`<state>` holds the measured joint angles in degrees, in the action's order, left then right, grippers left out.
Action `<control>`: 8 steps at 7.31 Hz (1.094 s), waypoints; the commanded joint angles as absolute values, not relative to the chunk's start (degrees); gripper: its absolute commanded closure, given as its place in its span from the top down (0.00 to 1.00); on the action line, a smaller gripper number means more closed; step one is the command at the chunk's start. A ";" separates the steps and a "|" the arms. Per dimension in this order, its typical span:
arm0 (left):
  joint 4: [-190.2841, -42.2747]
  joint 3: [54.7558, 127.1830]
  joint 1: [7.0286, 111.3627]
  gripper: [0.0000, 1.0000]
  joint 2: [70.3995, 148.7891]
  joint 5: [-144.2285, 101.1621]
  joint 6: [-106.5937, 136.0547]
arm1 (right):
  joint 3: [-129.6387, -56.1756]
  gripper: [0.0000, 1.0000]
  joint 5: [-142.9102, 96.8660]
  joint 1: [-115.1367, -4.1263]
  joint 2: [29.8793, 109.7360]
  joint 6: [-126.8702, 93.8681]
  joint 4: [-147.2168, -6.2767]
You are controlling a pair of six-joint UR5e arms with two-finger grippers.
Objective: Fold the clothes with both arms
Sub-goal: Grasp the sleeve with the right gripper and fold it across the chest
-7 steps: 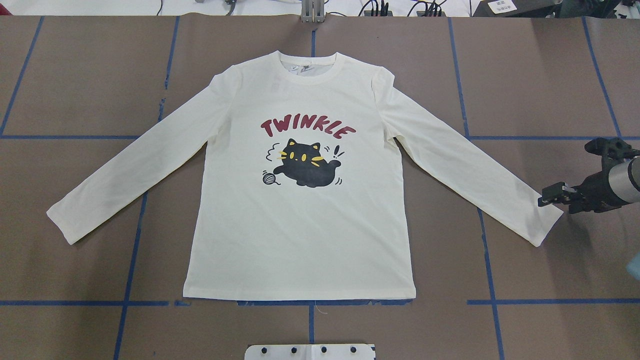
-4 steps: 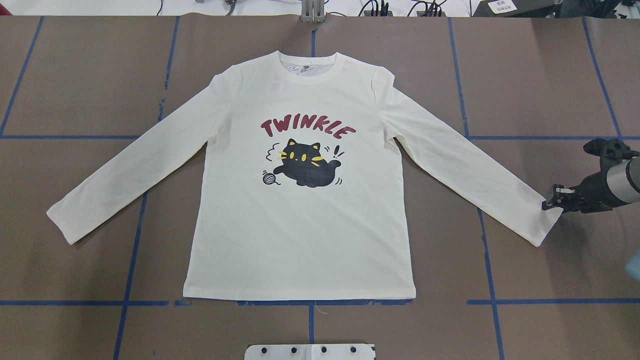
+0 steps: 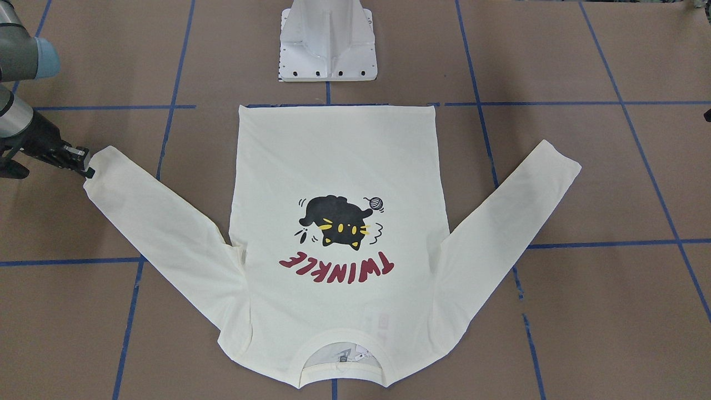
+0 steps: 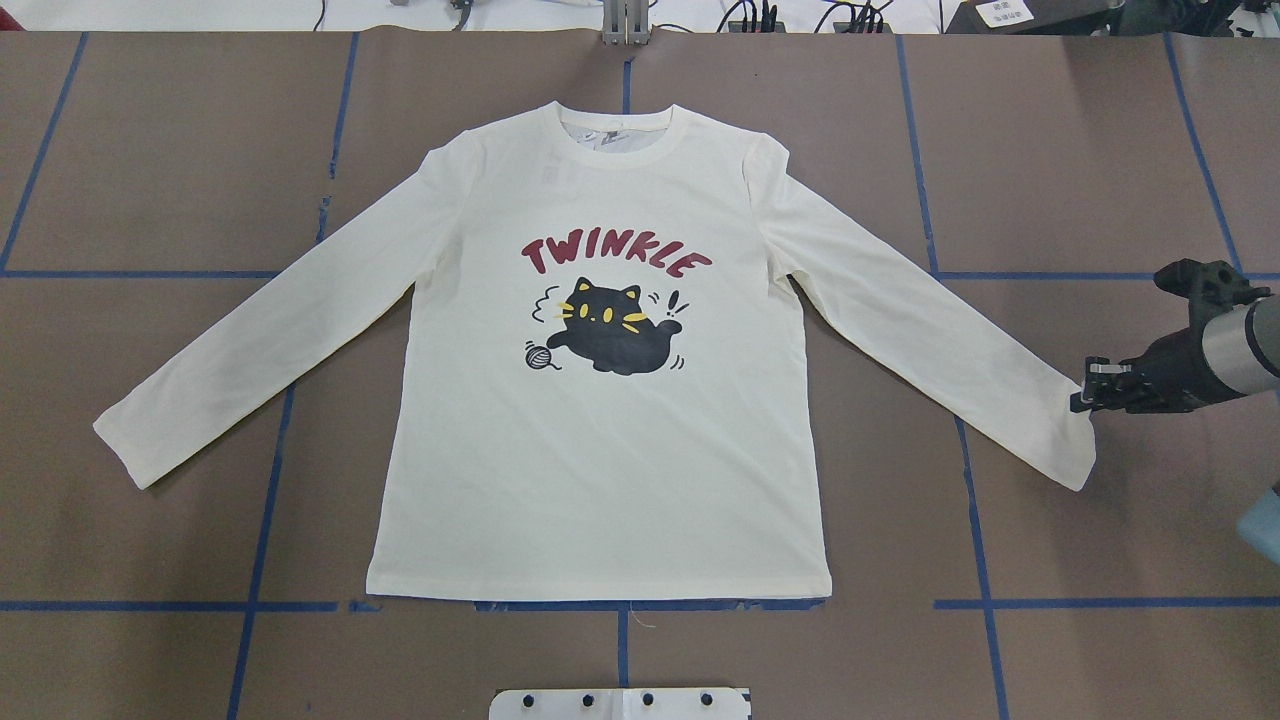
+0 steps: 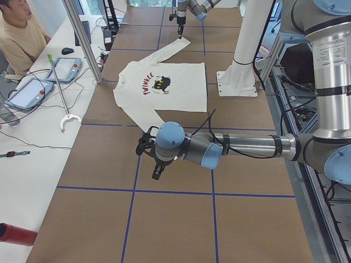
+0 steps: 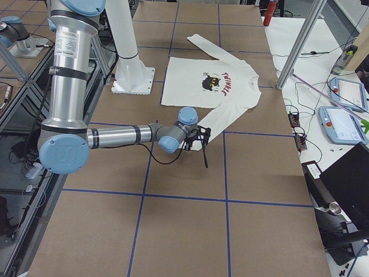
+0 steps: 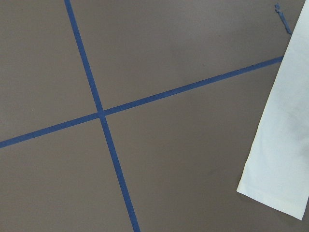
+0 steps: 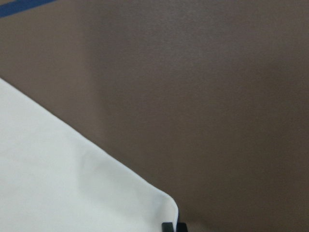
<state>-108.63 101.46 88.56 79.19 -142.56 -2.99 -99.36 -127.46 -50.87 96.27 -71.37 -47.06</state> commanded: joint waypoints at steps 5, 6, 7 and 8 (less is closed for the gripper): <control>-108.63 101.51 88.51 1.00 79.19 -144.23 -2.99 | -78.09 0.00 -118.97 -47.66 36.27 -103.51 -68.73; -108.63 101.51 88.51 1.00 79.19 -144.32 -2.90 | -65.08 0.00 -114.13 -42.85 23.86 -103.62 -68.12; -108.63 101.69 88.59 1.00 79.19 -144.93 -2.90 | -56.34 0.00 -107.99 -37.67 18.60 -103.71 -61.50; -108.63 101.69 88.59 1.00 79.19 -144.93 -2.99 | -52.86 0.00 -101.75 -34.14 18.55 -103.71 -57.69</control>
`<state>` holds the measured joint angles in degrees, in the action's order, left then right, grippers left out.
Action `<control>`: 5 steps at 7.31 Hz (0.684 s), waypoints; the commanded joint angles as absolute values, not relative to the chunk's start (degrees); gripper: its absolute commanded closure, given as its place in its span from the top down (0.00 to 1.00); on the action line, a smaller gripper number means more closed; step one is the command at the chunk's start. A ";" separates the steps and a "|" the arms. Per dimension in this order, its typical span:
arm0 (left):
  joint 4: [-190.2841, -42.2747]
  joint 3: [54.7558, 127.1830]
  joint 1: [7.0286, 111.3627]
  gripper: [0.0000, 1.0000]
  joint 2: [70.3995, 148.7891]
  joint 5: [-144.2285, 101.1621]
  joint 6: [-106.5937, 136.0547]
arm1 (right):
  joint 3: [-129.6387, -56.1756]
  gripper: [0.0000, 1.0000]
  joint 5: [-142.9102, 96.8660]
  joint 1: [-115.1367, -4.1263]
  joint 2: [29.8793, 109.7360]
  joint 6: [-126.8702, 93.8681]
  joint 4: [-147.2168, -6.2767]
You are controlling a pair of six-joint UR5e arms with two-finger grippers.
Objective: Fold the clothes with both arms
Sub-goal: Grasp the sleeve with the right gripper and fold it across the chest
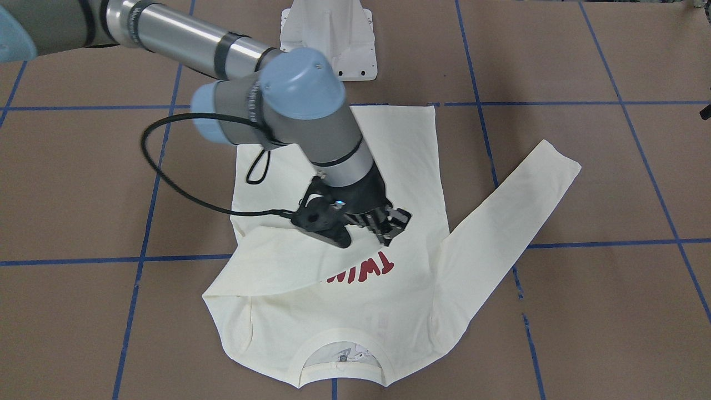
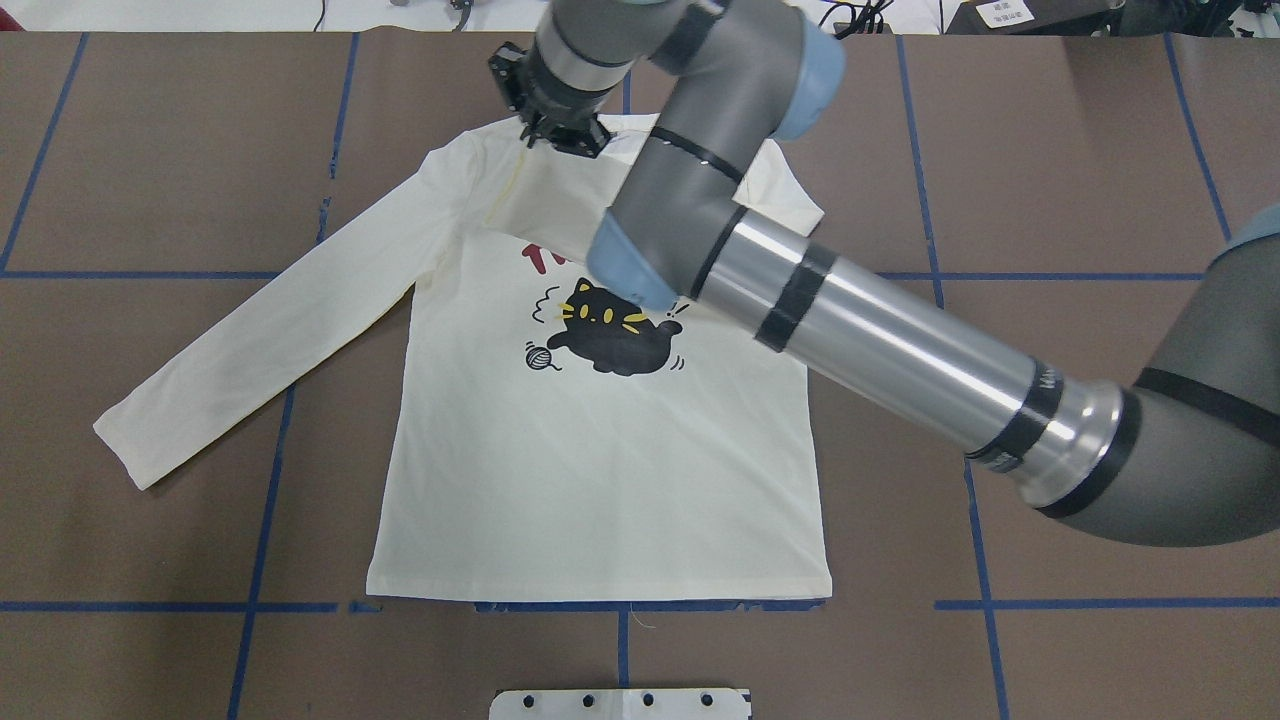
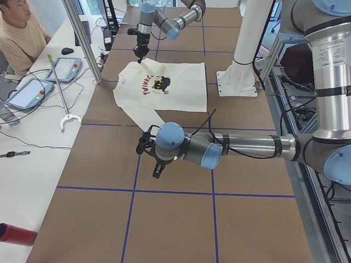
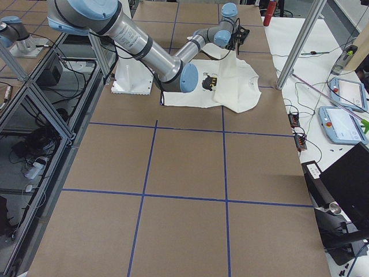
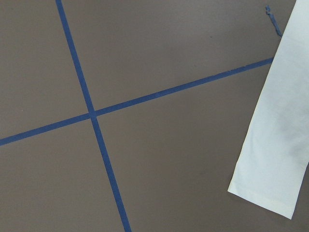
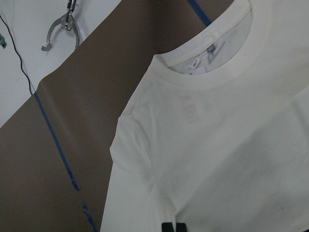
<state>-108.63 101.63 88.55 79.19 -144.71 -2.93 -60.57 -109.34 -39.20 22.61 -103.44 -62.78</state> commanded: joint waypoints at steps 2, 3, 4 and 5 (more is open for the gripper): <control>-108.72 101.69 88.59 1.00 79.19 -144.93 -2.99 | -49.33 0.00 -95.31 -29.48 17.59 -103.62 -52.24; -108.72 101.60 88.51 1.00 79.19 -144.84 -3.08 | -46.96 0.54 -92.66 -27.62 16.10 -103.62 -52.03; -108.72 101.60 88.42 1.00 79.28 -144.93 -2.99 | -45.11 0.76 -92.29 -27.16 13.56 -103.71 -52.03; -109.33 101.78 88.24 1.00 79.63 -144.93 -2.90 | -44.22 0.95 -92.29 -26.72 12.58 -103.71 -52.03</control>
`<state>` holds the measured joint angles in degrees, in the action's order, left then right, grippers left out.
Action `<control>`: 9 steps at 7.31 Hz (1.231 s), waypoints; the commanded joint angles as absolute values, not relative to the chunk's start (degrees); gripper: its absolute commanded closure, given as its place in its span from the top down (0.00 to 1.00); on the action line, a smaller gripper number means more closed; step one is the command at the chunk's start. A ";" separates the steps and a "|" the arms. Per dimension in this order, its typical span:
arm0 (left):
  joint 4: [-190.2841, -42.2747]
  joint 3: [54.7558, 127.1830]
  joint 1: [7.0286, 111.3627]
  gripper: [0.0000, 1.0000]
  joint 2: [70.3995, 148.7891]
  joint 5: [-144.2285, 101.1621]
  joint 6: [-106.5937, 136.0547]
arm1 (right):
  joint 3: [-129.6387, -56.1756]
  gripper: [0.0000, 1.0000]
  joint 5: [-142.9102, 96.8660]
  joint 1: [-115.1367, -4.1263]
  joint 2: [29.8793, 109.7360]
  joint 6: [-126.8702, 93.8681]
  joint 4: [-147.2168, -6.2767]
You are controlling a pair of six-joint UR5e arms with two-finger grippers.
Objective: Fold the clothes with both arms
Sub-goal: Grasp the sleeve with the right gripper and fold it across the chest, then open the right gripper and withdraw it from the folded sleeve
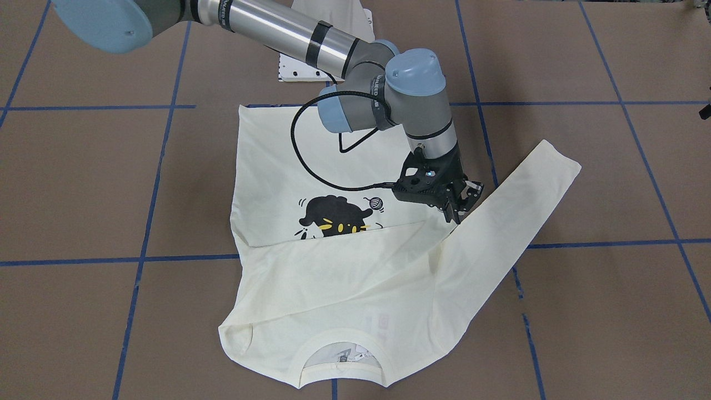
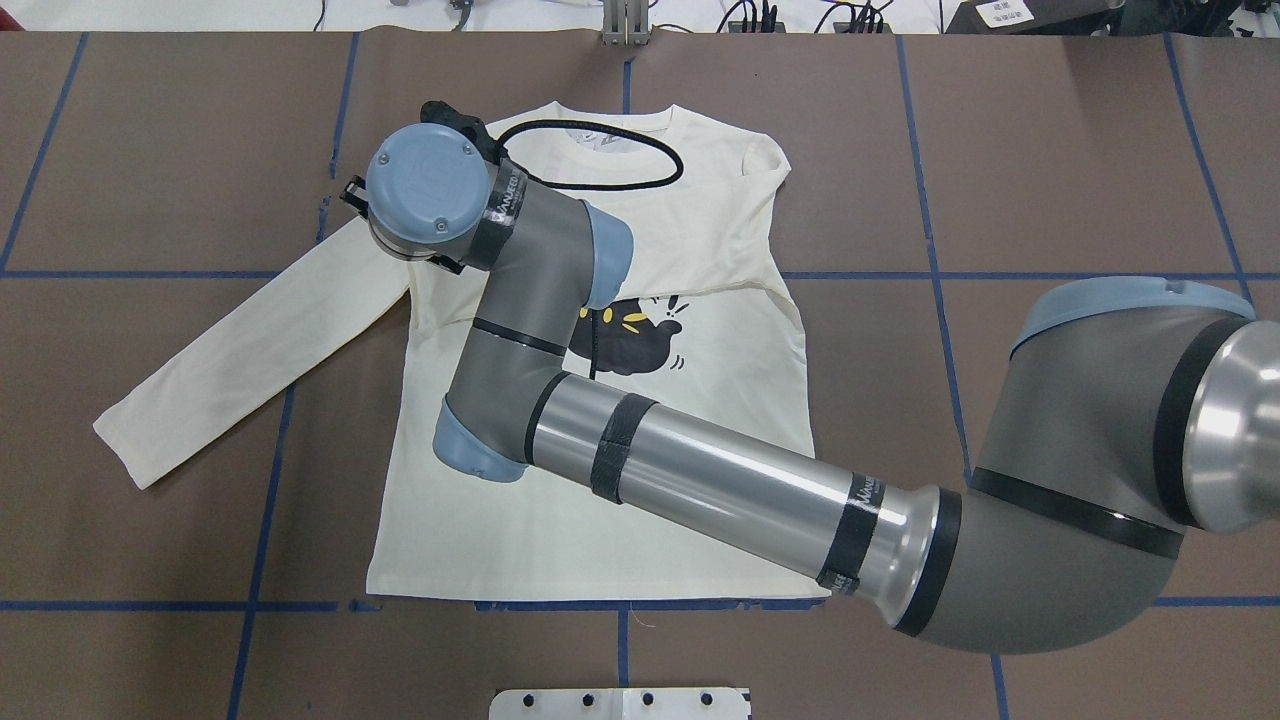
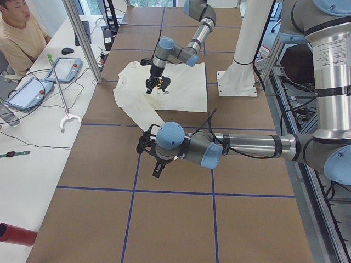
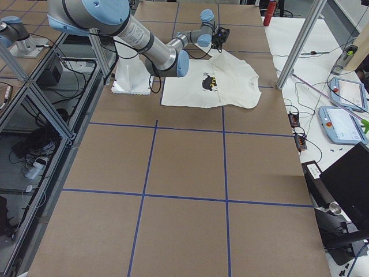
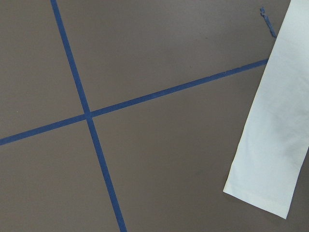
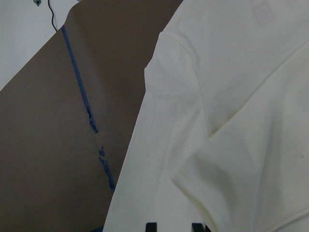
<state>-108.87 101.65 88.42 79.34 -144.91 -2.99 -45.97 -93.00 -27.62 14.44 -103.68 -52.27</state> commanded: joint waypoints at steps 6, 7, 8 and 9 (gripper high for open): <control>-126.27 92.24 79.47 1.00 84.01 -144.14 20.97 | -84.79 0.99 -110.81 -41.37 43.82 -108.02 -62.57; -127.17 89.24 75.97 1.00 85.76 -144.14 23.01 | -86.21 0.99 -114.83 -44.79 48.29 -104.97 -61.97; -127.00 88.86 72.20 1.00 86.04 -144.14 25.99 | -87.26 0.99 -117.66 -48.65 52.25 -96.15 -62.05; -127.00 88.86 67.98 1.00 87.26 -143.27 32.02 | -87.97 0.99 -121.17 -52.52 57.17 -89.28 -61.70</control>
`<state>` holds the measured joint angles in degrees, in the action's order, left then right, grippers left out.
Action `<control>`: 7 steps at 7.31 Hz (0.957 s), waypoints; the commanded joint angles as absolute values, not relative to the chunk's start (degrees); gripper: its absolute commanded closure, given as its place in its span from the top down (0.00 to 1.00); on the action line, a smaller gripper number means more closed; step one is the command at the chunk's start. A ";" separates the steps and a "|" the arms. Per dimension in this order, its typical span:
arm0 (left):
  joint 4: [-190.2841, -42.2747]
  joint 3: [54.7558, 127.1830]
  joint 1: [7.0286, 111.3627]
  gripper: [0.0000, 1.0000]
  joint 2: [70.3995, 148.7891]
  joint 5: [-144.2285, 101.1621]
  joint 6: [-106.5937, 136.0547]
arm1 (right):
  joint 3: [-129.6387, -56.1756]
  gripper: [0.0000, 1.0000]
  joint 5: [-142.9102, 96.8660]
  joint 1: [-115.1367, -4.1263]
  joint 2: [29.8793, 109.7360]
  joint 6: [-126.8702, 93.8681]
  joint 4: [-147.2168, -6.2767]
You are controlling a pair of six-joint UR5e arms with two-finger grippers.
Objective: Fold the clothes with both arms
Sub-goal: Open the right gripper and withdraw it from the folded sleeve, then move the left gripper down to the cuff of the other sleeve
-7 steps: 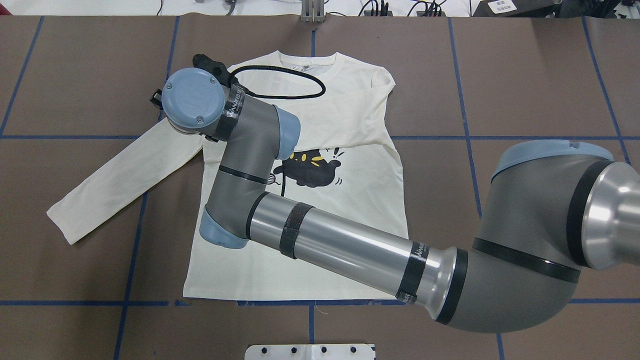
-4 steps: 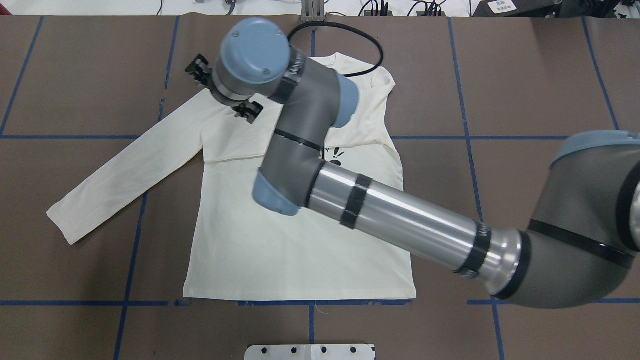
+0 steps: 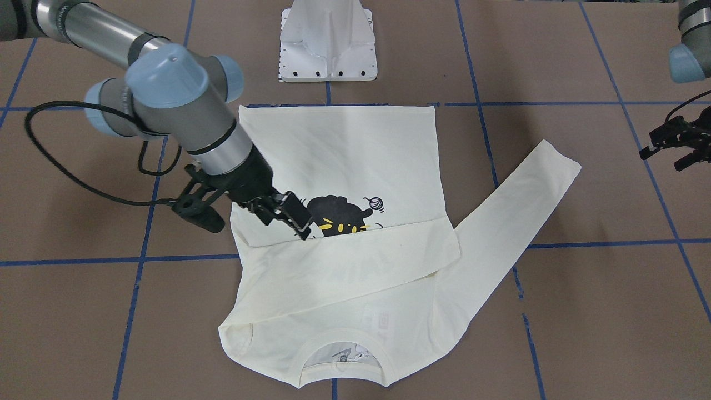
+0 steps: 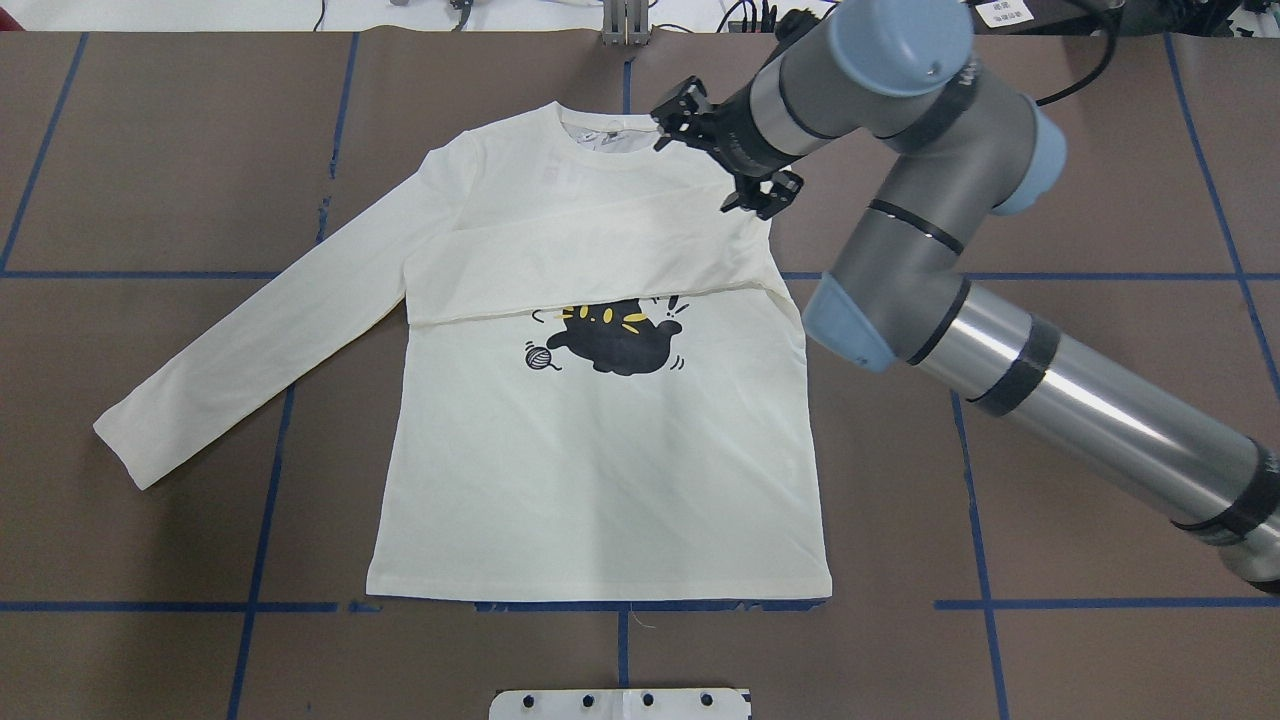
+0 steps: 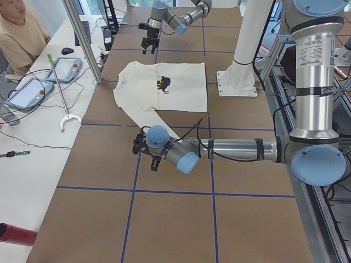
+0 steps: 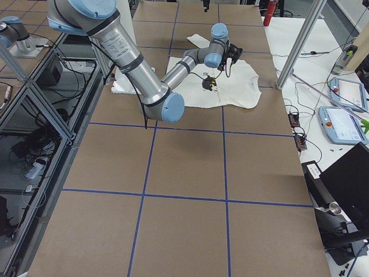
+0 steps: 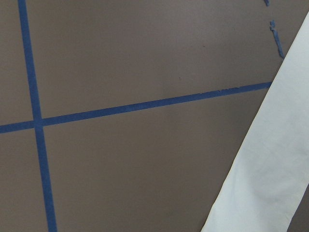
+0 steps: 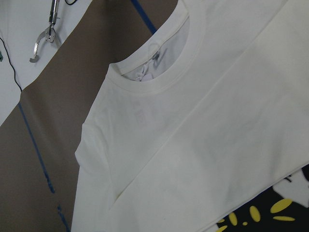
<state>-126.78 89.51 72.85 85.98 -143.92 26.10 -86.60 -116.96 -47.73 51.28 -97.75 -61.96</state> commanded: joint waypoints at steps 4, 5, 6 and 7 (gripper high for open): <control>-127.97 87.46 58.29 0.96 88.59 -133.53 38.21 | -89.03 1.00 -133.51 -63.72 67.93 -70.68 -61.52; -128.06 87.97 58.10 0.92 88.68 -133.68 39.28 | -89.56 1.00 -133.68 -63.81 68.29 -70.75 -61.52; -128.06 87.98 57.66 0.83 88.51 -133.86 39.37 | -89.73 1.00 -133.51 -63.72 68.55 -70.75 -61.52; -128.06 87.54 57.57 0.77 88.33 -133.68 39.29 | -89.82 1.00 -133.51 -63.72 68.64 -70.75 -61.52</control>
